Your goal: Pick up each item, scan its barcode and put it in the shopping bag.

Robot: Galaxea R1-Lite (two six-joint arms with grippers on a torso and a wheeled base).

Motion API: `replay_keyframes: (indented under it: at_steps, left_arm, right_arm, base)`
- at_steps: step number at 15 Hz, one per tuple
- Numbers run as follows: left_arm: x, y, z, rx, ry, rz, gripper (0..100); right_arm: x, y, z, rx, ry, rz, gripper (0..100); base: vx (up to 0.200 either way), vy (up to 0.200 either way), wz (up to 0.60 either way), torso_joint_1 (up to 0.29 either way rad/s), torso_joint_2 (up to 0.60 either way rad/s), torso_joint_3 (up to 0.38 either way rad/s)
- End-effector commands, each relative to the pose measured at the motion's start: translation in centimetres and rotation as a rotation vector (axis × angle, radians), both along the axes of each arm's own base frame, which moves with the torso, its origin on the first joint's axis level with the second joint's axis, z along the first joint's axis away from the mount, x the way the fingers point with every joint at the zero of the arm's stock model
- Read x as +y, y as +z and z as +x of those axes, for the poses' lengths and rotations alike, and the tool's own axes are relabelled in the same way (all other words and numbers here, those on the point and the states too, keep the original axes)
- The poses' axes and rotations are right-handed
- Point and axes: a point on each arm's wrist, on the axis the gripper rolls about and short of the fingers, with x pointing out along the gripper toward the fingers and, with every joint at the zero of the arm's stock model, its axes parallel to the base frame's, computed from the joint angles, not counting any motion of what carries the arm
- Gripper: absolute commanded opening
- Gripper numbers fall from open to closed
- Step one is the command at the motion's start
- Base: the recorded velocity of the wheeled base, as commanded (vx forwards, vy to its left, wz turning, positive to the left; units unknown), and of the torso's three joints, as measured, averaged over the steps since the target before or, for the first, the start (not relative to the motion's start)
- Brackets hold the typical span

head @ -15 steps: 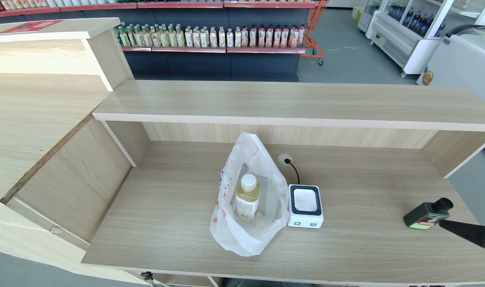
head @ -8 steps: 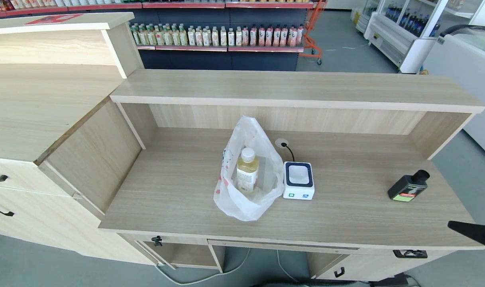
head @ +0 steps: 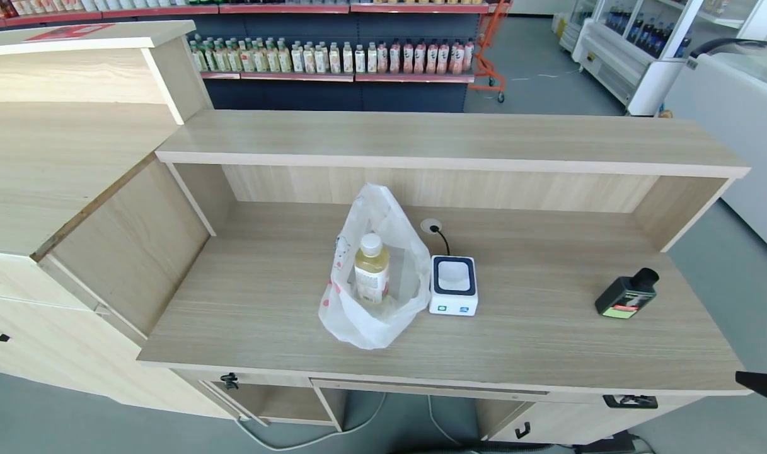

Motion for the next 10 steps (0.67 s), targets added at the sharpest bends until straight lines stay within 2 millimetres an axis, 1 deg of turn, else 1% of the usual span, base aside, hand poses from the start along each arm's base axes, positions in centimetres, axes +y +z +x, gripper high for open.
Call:
replay_keyframes:
  at_steps: [1, 6, 10]
  left_arm:
    - [0.0, 0.0, 0.0, -0.001, -0.001, -0.001, 100]
    - [0.0, 0.0, 0.0, 0.001, -0.001, -0.001, 100]
    - [0.0, 0.0, 0.0, 0.003, -0.001, -0.001, 100]
  right_arm:
    - [-2.2, -1.3, 1.1, 0.122, -0.042, -0.049, 100]
    - [-3.7, -1.7, 3.4, 0.240, -0.010, -0.161, 100]
    - [-4.9, -1.8, 6.0, 0.289, 0.076, -0.210, 100]
  base:
    - [0.000, -0.200, 0.00, 0.007, 0.00, 0.012]
    - [0.000, -0.200, 0.00, 0.003, 0.00, 0.001]
    - [0.000, -0.200, 0.00, 0.004, 0.00, 0.002]
